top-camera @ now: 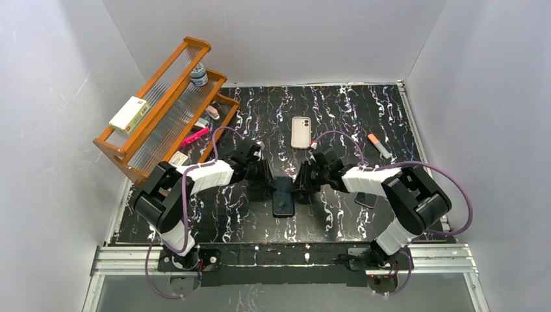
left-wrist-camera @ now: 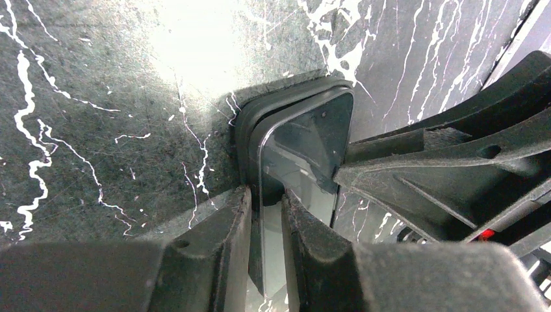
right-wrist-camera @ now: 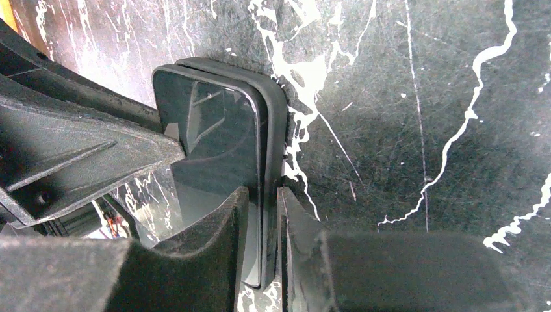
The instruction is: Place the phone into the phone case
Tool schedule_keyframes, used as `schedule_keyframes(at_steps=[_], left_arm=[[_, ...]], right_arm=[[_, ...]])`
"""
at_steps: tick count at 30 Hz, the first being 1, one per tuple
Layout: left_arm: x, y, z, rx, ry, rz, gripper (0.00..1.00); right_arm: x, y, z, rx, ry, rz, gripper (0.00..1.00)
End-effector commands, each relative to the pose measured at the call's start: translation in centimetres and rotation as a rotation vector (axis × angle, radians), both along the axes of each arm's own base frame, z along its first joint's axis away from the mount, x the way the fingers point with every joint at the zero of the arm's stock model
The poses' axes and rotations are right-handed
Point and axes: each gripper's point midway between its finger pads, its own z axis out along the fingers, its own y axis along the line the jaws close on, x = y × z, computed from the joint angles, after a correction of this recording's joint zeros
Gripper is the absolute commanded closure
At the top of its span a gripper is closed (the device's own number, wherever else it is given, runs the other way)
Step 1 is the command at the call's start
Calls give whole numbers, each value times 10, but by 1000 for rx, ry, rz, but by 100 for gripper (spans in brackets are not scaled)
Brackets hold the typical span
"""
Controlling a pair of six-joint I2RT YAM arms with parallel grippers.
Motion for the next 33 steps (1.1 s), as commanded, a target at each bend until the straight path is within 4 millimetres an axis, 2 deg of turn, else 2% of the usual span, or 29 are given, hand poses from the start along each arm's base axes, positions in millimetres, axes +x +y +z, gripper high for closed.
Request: schedule_keyframes(at_steps=[1,6,10,17,21,25,29,33], left_arm=[[-29,-12,-15,33,73,-74,84],[-36,-27,-12,6,66,-102,84],[-40,-26,-13,9,79,-89,84],[-38,-14,7,39,36,-36,67],[-38,-12,20,25,21,-16,65],[-43,-8,18,31,34,-8,65],[-50,-4,8,36,59,-5,66],[-52,-2,8,30,56,-6,66]], right_arm=[[-2,9,3,59,-21,33,70],[-1,15,5,100,-45,52,70],[3,19,10,121,-74,66,70],[-4,13,14,111,-56,58,67],[-15,7,16,116,-27,49,63],[-25,-1,16,107,-5,36,59],[-32,-5,15,106,15,30,58],[-36,-7,12,92,38,30,57]])
